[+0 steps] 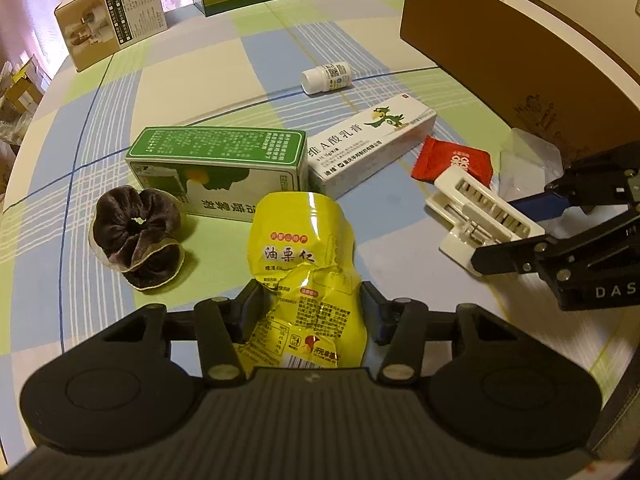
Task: Organize objects
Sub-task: 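Grasp the yellow snack packet with the left gripper while the right gripper grasps the white clip, then carry the yellow packet and white clip over the open box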
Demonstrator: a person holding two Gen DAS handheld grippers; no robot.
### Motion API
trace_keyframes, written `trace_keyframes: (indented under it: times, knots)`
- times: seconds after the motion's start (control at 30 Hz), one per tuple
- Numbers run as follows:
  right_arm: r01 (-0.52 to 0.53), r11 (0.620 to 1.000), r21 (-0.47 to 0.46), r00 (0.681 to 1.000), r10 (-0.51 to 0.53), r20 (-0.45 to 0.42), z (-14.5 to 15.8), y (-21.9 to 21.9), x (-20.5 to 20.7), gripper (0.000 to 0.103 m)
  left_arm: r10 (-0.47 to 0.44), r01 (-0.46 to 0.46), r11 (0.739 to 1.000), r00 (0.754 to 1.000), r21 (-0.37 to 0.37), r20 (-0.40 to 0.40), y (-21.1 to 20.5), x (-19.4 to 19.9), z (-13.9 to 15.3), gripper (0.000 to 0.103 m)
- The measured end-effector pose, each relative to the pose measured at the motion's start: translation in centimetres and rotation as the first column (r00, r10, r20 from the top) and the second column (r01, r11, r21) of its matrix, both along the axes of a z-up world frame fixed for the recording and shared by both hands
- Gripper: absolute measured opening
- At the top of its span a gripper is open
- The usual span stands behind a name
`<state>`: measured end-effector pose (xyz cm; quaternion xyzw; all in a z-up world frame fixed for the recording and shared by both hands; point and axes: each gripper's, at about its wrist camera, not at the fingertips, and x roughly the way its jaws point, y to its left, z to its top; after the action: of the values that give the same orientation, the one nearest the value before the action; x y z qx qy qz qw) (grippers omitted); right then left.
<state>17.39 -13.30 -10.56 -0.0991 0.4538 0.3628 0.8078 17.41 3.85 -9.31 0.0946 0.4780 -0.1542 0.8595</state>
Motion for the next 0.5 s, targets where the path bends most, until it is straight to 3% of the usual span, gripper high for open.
trace_keyframes:
  times: [0.5]
  knots:
    - [0.009, 0.997, 0.072, 0.997, -0.014, 0.075, 1.5, -0.3, -0.3, 0.036, 0.052, -0.052, 0.998, 0.999, -0.040, -0.006, 0.4, -0.2, 1.0, 0.047]
